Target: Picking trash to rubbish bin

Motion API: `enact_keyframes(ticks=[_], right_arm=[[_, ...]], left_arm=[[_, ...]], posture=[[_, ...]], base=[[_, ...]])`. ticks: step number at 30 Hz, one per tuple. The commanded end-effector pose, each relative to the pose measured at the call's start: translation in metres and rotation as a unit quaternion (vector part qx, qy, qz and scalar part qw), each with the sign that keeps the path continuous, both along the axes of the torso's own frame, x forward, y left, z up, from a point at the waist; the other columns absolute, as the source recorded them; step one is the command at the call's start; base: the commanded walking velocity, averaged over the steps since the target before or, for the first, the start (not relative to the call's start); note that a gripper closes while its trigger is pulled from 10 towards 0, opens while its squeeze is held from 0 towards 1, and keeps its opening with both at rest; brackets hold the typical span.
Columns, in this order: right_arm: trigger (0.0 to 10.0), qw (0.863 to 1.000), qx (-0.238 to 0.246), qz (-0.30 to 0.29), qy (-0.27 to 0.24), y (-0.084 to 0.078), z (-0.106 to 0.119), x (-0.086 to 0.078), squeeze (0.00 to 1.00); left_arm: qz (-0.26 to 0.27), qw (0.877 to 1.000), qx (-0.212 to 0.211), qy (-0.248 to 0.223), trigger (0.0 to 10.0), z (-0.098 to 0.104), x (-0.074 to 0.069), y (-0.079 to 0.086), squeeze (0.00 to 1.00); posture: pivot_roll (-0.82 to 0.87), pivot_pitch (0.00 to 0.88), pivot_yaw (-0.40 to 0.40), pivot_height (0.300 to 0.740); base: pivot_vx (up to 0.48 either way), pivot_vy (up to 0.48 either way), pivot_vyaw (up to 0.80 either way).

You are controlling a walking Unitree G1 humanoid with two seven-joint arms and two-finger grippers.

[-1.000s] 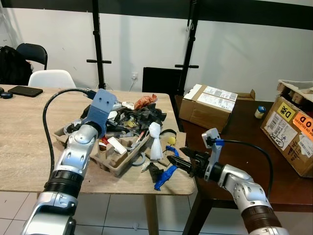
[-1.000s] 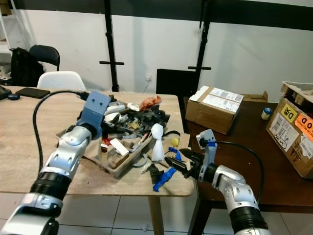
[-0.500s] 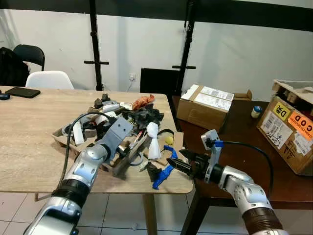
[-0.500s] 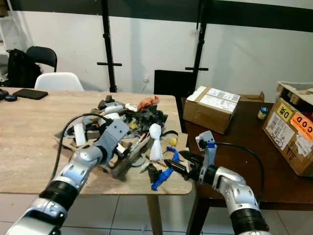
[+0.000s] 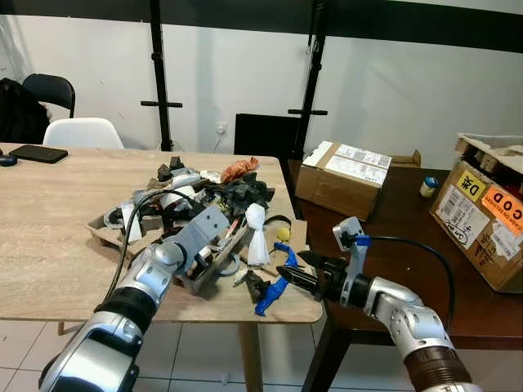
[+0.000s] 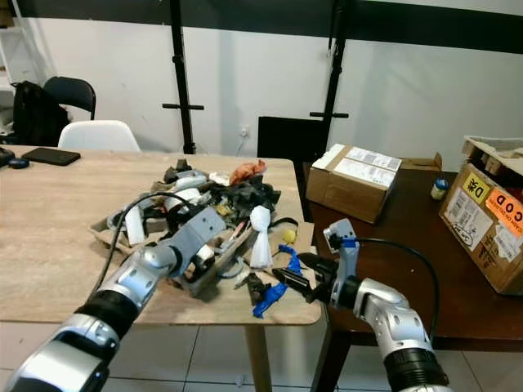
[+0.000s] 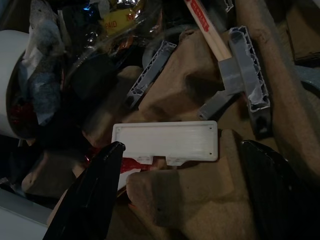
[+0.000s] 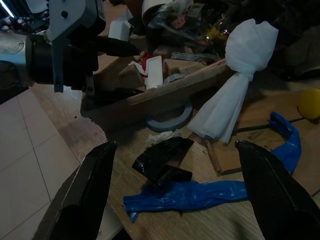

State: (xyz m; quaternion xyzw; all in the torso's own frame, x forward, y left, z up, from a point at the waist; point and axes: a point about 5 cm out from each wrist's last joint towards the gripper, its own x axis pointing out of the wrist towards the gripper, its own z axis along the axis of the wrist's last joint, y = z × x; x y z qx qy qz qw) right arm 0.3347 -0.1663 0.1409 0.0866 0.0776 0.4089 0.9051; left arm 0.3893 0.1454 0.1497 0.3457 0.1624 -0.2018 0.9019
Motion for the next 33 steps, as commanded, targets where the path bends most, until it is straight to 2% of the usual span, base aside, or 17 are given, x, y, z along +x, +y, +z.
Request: enact_keyframes(ticks=[1, 4, 11, 12, 13, 14, 15, 25, 33], right_arm=[[10.0, 1.0, -0.008, -0.003, 0.001, -0.002, 0.0, -0.001, 0.0], [10.0, 1.0, -0.009, -0.006, 0.001, -0.003, 0.001, 0.0, 0.0], [10.0, 1.0, -0.009, -0.008, 0.004, -0.004, 0.0, 0.001, 0.0], [10.0, 1.0, -0.009, -0.008, 0.004, -0.003, 0.0, 0.001, 0.0], [10.0, 1.0, -0.009, -0.008, 0.004, -0.003, 0.0, 0.001, 0.0], [10.0, 1.0, -0.009, -0.008, 0.004, -0.003, 0.001, 0.001, 0.0], [10.0, 1.0, -0.008, -0.008, 0.004, -0.003, 0.001, 0.001, 0.0], [10.0, 1.0, -0.008, -0.009, 0.004, -0.004, 0.001, 0.001, 0.0], [10.0, 1.0, -0.007, -0.008, 0.004, -0.003, 0.002, 0.001, 0.0]], left_arm=[[-0.007, 0.999, 0.011, 0.031, 10.0, -0.015, -0.004, -0.005, 0.0], [0.017, 0.999, 0.014, 0.044, 10.0, -0.022, -0.004, -0.001, 0.0], [0.029, 0.999, 0.007, 0.033, 10.0, -0.032, -0.005, -0.001, 0.0], [0.028, 0.999, 0.011, 0.038, 8.2, -0.036, -0.007, 0.0, 0.0], [0.028, 0.999, 0.011, 0.038, 8.2, -0.036, -0.007, 0.0, 0.0], [0.028, 0.999, 0.01, 0.042, 4.7, -0.039, -0.008, -0.001, 0.0], [0.026, 0.999, 0.008, 0.046, 0.1, -0.041, -0.009, -0.001, 0.0], [0.039, 0.999, 0.008, 0.022, 0.0, -0.038, -0.006, 0.003, 0.0], [0.04, 0.999, -0.006, -0.013, 0.0, -0.022, 0.0, 0.007, 0.0]], posture=[[0.04, 0.023, -0.056, 0.74], [0.04, 0.025, -0.057, 0.74], [0.04, 0.023, -0.06, 0.74], [0.04, 0.023, -0.058, 0.74], [0.04, 0.023, -0.058, 0.74], [0.04, 0.023, -0.058, 0.74], [0.04, 0.023, -0.058, 0.74], [0.04, 0.023, -0.058, 0.74], [0.04, 0.024, -0.056, 0.74]], base=[[0.0, 0.0, 0.0], [0.0, 0.0, 0.0], [0.0, 0.0, 0.0], [0.0, 0.0, 0.0], [0.0, 0.0, 0.0], [0.0, 0.0, 0.0], [0.0, 0.0, 0.0], [0.0, 0.0, 0.0], [0.0, 0.0, 0.0]])
